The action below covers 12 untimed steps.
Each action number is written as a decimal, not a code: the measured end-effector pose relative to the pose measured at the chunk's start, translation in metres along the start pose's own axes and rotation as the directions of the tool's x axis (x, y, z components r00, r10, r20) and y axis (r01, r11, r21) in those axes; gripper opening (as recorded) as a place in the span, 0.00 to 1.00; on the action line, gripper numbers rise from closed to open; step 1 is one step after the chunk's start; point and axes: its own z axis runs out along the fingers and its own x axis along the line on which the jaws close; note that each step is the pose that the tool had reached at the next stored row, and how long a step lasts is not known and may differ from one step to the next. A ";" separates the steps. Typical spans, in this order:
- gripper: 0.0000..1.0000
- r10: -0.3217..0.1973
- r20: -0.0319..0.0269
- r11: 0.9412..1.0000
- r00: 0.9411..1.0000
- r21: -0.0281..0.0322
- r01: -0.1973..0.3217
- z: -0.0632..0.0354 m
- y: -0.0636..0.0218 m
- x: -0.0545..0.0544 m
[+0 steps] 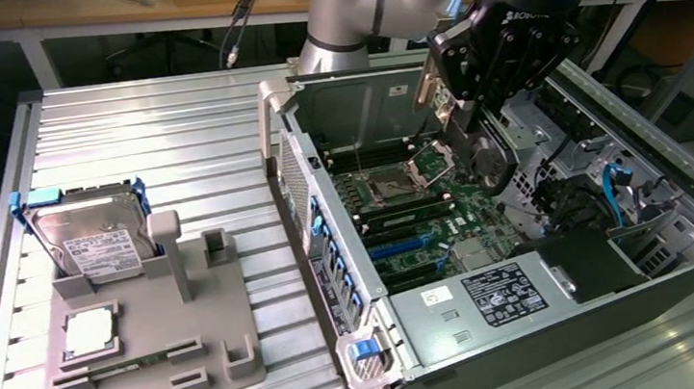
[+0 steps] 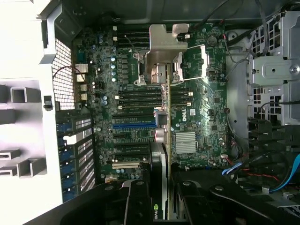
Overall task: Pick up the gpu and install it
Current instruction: 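Insert the gpu into the slot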
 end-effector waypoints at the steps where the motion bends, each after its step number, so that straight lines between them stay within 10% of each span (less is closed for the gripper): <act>1: 0.27 0.000 0.000 1.000 1.000 0.000 0.000 0.0000 0.0000 0.000; 12: 0.27 0.000 0.000 1.000 1.000 0.000 0.000 0.0001 0.0000 -0.001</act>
